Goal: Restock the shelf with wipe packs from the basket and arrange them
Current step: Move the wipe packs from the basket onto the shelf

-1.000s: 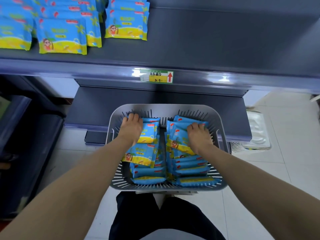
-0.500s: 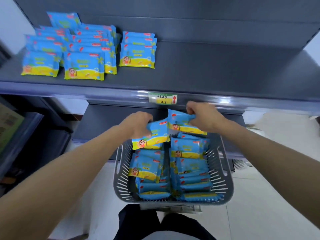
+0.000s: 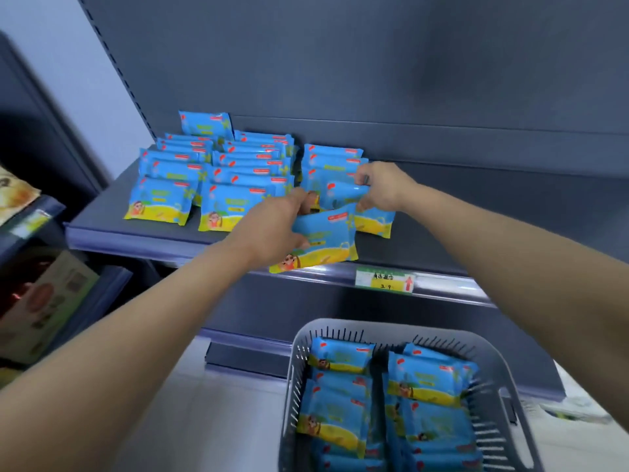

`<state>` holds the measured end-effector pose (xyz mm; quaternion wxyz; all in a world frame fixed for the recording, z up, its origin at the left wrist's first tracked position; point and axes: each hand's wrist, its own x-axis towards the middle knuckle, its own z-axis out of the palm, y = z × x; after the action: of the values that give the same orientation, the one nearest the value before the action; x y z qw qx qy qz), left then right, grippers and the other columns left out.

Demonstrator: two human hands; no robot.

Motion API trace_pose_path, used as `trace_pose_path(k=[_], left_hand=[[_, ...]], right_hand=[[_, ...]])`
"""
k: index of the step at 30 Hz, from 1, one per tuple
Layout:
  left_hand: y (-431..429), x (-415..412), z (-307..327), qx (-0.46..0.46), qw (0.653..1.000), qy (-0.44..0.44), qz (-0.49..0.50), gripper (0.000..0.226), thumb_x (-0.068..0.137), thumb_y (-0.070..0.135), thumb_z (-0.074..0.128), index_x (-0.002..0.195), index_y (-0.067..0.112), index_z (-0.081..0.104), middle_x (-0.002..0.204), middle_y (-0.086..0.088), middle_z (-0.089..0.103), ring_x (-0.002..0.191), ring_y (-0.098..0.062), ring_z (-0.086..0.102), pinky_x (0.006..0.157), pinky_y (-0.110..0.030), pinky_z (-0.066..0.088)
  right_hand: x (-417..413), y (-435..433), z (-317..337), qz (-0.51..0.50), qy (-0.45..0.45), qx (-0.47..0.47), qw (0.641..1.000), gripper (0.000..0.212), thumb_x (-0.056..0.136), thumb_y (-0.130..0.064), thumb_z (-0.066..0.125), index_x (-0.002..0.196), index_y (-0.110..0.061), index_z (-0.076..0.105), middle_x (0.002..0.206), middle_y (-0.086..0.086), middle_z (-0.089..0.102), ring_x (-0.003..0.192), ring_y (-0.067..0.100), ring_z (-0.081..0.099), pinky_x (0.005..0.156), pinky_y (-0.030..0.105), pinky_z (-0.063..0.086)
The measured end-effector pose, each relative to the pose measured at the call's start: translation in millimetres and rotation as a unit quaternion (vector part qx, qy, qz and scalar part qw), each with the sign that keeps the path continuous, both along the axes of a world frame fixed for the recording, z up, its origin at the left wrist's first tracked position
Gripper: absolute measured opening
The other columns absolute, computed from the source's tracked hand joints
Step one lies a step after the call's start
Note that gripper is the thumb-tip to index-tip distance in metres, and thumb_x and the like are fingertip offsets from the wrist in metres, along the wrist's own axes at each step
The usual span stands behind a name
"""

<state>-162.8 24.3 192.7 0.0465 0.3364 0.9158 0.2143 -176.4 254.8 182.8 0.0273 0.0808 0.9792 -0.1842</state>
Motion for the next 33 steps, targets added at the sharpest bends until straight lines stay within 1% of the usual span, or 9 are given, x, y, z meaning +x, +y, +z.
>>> trace_pose_path(k=[4, 7, 10, 15, 18, 20, 22, 27, 33], left_hand=[[-2, -27, -6, 0.006, 1.000, -0.006, 0.005, 0.038, 0.076, 0.017, 0.072, 0.091, 0.024, 0.038, 0.075, 0.010, 0.046, 0.072, -0.019, 0.046, 0.055, -0.027, 0.030], [4, -43, -10, 0.003, 1.000, -0.012, -0.012, 0.035, 0.075, 0.017, 0.073, 0.092, 0.020, 0.042, 0.083, 0.005, 0.051, 0.076, -0.020, 0.049, 0.061, -0.029, 0.033], [16, -55, -13, -0.008, 0.999, -0.021, -0.035, 0.035, 0.076, 0.016, 0.073, 0.093, 0.021, 0.043, 0.086, 0.010, 0.048, 0.078, -0.014, 0.047, 0.063, -0.025, 0.030], [40, -73, -18, -0.040, 0.997, -0.019, -0.060, 0.030, 0.080, 0.017, 0.070, 0.101, 0.015, 0.048, 0.100, -0.008, 0.061, 0.090, -0.027, 0.056, 0.072, -0.035, 0.044], [57, -84, -23, -0.051, 0.996, -0.009, -0.066, 0.035, 0.081, 0.018, 0.069, 0.111, 0.015, 0.050, 0.111, -0.009, 0.060, 0.100, -0.029, 0.056, 0.081, -0.036, 0.046], [68, -92, -27, -0.074, 0.994, 0.025, -0.074, 0.042, 0.083, 0.019, 0.067, 0.121, 0.012, 0.051, 0.122, -0.012, 0.054, 0.115, -0.031, 0.049, 0.093, -0.040, 0.042], [76, -97, -32, -0.115, 0.987, 0.077, -0.079, 0.048, 0.085, 0.021, 0.063, 0.130, 0.012, 0.048, 0.127, -0.014, 0.048, 0.120, -0.031, 0.041, 0.098, -0.042, 0.034], [82, -93, -40, -0.127, 0.982, 0.127, -0.053, 0.045, 0.085, 0.019, 0.059, 0.128, 0.011, 0.048, 0.127, -0.013, 0.045, 0.117, -0.031, 0.040, 0.095, -0.042, 0.032], [80, -46, -30, -0.024, 0.988, 0.139, -0.064, 0.043, 0.084, 0.022, 0.062, 0.125, 0.013, 0.052, 0.123, -0.009, 0.049, 0.116, -0.030, 0.041, 0.094, -0.041, 0.030]], right_hand=[[-42, -2, -16, -0.029, -0.014, 0.017, 0.999, 0.046, 0.079, -0.022, 0.072, 0.121, -0.016, 0.053, 0.128, 0.004, 0.054, 0.119, 0.026, 0.047, 0.100, 0.040, 0.036], [-65, -1, -19, -0.041, 0.004, 0.061, 0.997, 0.050, 0.078, -0.026, 0.072, 0.124, -0.020, 0.054, 0.131, 0.004, 0.052, 0.123, 0.028, 0.042, 0.100, 0.043, 0.033], [-79, 5, -20, -0.050, 0.021, 0.051, 0.997, 0.047, 0.075, -0.024, 0.073, 0.119, -0.021, 0.055, 0.127, 0.006, 0.052, 0.119, 0.030, 0.043, 0.096, 0.042, 0.034], [-76, 21, -22, -0.062, 0.025, -0.026, 0.997, 0.045, 0.073, -0.028, 0.078, 0.112, -0.021, 0.055, 0.115, 0.006, 0.056, 0.111, 0.027, 0.049, 0.097, 0.044, 0.041], [-66, 29, -20, -0.075, 0.071, -0.088, 0.991, 0.034, 0.081, -0.020, 0.071, 0.111, -0.013, 0.058, 0.099, 0.001, 0.054, 0.094, 0.020, 0.052, 0.086, 0.036, 0.045], [-54, 36, -16, -0.088, 0.096, -0.117, 0.985, 0.030, 0.083, -0.016, 0.068, 0.111, -0.011, 0.058, 0.099, 0.000, 0.054, 0.090, 0.015, 0.051, 0.078, 0.030, 0.043], [-39, 42, -14, -0.094, 0.115, -0.113, 0.982, 0.028, 0.085, -0.014, 0.065, 0.112, -0.012, 0.059, 0.105, 0.002, 0.057, 0.093, 0.015, 0.052, 0.077, 0.026, 0.041], [2, 40, -6, -0.101, 0.173, -0.083, 0.976, 0.027, 0.087, -0.013, 0.060, 0.113, -0.010, 0.060, 0.111, 0.008, 0.062, 0.102, 0.022, 0.057, 0.087, 0.031, 0.044], [63, 22, -10, -0.051, 0.191, 0.008, 0.980, 0.030, 0.090, -0.019, 0.057, 0.119, -0.011, 0.057, 0.120, 0.007, 0.058, 0.115, 0.025, 0.048, 0.100, 0.040, 0.037]])
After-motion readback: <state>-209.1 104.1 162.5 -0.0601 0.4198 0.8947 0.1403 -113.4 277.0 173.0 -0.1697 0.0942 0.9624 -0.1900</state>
